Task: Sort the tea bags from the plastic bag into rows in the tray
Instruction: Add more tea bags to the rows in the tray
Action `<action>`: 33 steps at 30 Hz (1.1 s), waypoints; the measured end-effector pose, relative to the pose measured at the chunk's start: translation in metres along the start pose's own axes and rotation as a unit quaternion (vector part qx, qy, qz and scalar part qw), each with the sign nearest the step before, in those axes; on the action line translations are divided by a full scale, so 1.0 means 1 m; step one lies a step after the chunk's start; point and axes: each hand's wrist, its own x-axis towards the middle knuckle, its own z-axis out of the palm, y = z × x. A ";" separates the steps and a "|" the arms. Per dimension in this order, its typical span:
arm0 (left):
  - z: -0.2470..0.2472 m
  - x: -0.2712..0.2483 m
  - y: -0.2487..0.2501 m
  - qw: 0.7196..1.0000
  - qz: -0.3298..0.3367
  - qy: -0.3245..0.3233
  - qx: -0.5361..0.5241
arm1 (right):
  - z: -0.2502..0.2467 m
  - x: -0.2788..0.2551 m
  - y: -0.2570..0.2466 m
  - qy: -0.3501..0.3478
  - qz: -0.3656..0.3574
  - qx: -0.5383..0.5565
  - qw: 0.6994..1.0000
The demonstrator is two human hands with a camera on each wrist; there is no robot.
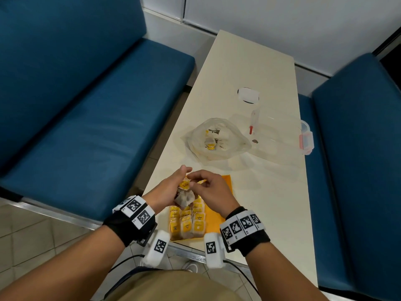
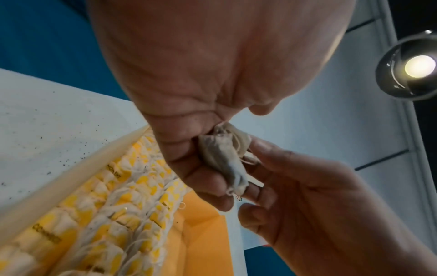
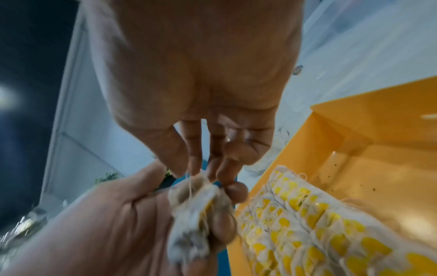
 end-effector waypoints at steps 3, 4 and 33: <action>0.001 0.001 0.001 1.000 -0.002 -0.016 0.021 | -0.005 0.002 -0.002 -0.035 0.003 0.012 0.999; 0.001 0.002 0.002 1.000 -0.006 -0.020 0.021 | -0.007 0.002 -0.002 -0.052 -0.001 0.000 0.999; -0.018 0.009 -0.010 0.999 0.011 -0.052 -0.004 | -0.014 0.017 -0.003 0.024 -0.027 -0.056 0.998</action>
